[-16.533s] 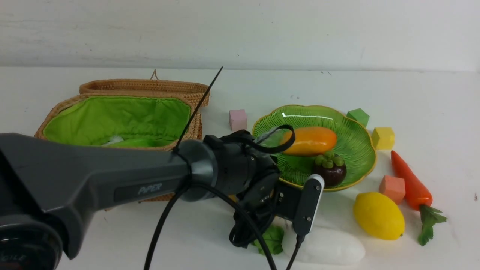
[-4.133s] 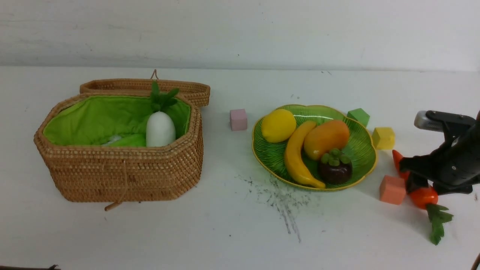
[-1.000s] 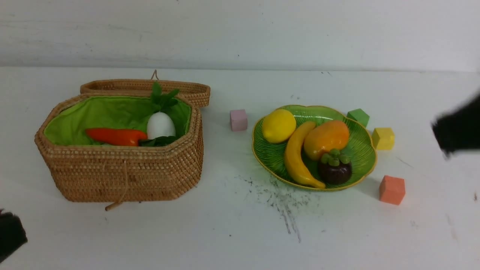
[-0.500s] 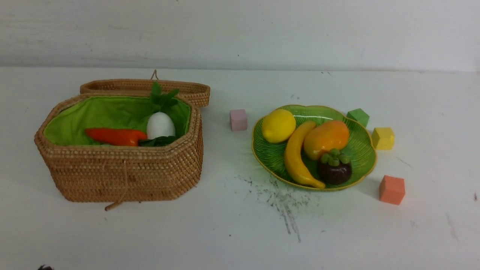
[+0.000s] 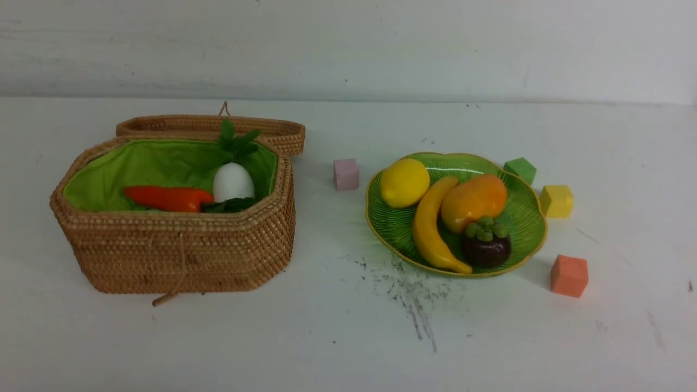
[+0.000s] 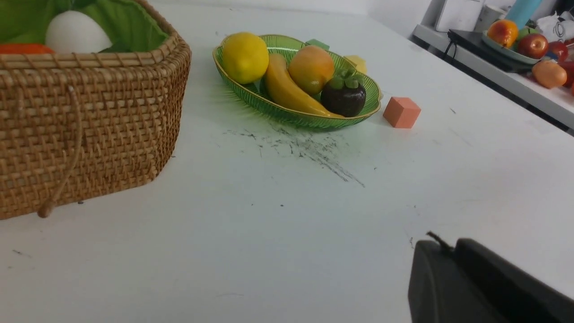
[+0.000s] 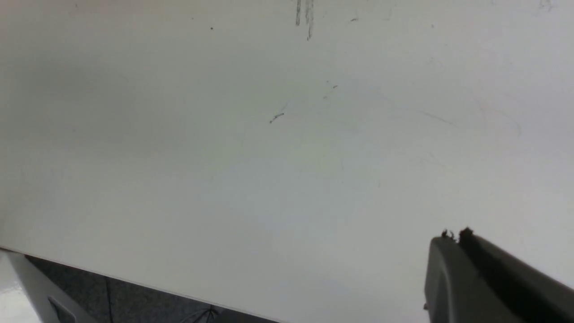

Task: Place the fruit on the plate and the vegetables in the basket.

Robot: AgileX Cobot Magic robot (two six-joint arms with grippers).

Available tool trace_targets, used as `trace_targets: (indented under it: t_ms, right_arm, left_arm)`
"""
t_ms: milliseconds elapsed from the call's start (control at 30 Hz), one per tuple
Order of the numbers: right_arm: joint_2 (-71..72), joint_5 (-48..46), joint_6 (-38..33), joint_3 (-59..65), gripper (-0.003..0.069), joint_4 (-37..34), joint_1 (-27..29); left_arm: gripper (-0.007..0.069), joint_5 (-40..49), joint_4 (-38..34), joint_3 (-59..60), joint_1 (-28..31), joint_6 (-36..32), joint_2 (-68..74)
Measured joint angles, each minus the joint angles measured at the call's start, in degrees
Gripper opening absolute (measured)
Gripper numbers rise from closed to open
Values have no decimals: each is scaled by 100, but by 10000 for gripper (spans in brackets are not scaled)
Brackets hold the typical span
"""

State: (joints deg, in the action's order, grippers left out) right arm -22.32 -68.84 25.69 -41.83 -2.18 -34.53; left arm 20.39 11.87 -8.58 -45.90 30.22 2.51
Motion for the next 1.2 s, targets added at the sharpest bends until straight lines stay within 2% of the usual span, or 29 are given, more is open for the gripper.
trace_targets:
  t_ms: [100,200,367,500,667,1200]
  right_arm:
    - [27,13,-48,3,32,22,84]
    - [194,427,-431,133,15,161,658]
    - [896,2247,-2149,1527,-18,-221,2339]
    - [1609,3602,-2972,3008,-18,-579,3095]
    - [2261,4396,-3224,4231,-18,-710,3306]
    - [2296,4564,-3265,4268,-15,-719,3313]
  left_arm:
    - [39,0,0,0,0,0,0]
    - [39,0,0,0,0,0,0]
    - [42,0,0,0,0,0,0]
    - [48,0,0,0,0,0,0]
    - [55,0,0,0,0,0,0]
    - [72,81,5,0,0,0,-2]
